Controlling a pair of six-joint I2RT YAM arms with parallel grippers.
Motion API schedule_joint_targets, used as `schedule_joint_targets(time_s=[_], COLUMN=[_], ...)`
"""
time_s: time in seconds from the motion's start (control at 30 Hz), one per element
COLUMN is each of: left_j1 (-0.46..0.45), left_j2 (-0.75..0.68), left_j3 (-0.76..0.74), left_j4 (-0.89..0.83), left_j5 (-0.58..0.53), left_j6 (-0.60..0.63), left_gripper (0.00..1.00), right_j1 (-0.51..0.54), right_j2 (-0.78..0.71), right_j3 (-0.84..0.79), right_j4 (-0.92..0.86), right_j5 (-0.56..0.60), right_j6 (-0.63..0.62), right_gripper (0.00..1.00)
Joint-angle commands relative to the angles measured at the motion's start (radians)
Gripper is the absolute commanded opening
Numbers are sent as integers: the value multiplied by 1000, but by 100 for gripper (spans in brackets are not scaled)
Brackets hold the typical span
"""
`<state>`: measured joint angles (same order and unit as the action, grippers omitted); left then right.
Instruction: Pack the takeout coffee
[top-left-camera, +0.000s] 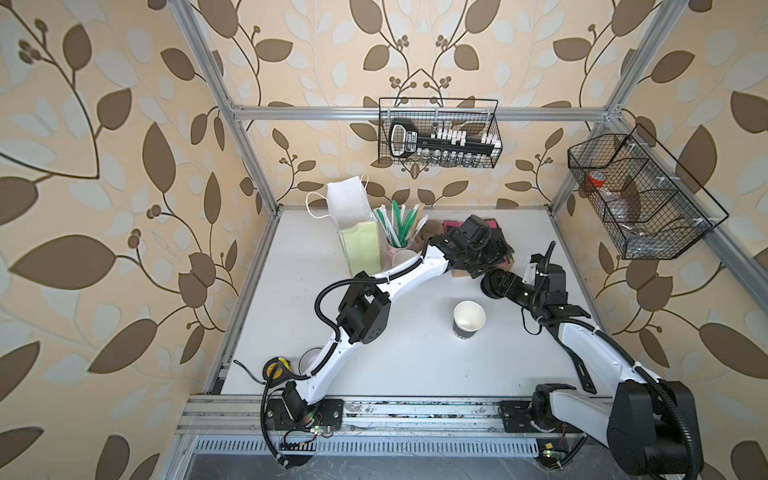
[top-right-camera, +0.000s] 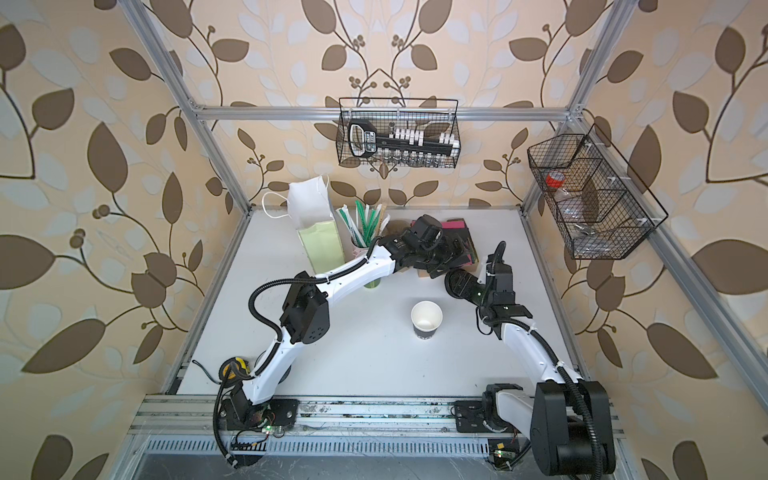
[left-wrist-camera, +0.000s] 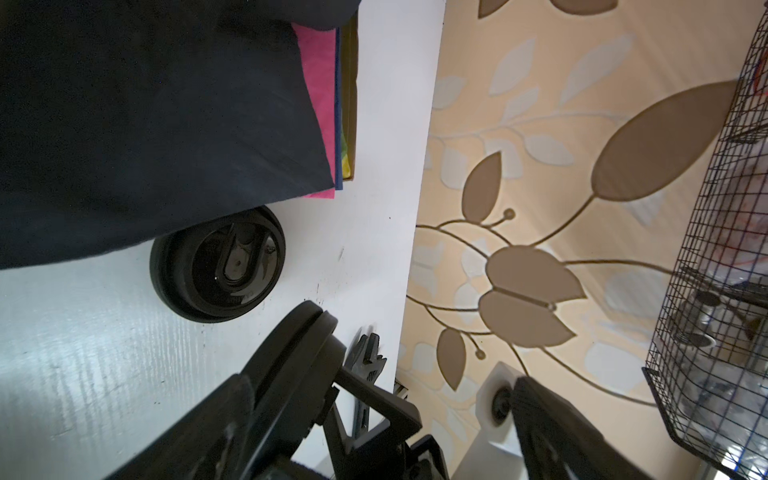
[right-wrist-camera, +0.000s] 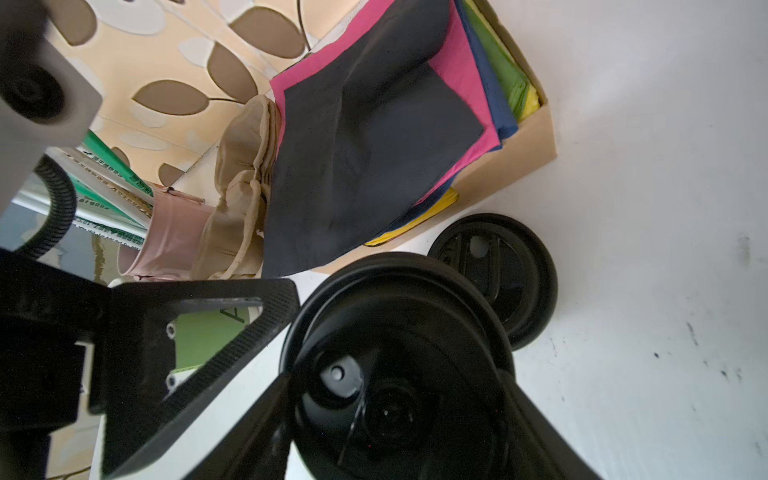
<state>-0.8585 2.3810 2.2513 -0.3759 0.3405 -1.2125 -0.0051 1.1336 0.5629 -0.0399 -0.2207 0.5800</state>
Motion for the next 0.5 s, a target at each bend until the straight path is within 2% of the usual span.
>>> schedule_joint_targets(time_s=[0.0, 0.47], left_j1=[-8, -6], left_j2=[-8, 27], left_j3=[-14, 1], left_j4=[35, 28], left_j5=[11, 8], left_j6=[-13, -5], left_gripper=[99, 99], right_j1=[-2, -2], right_j2=[-21, -40], right_j3=[-17, -19], right_j4=[18, 16], right_j5=[17, 41], right_j6=[-2, -6], right_gripper=[59, 59])
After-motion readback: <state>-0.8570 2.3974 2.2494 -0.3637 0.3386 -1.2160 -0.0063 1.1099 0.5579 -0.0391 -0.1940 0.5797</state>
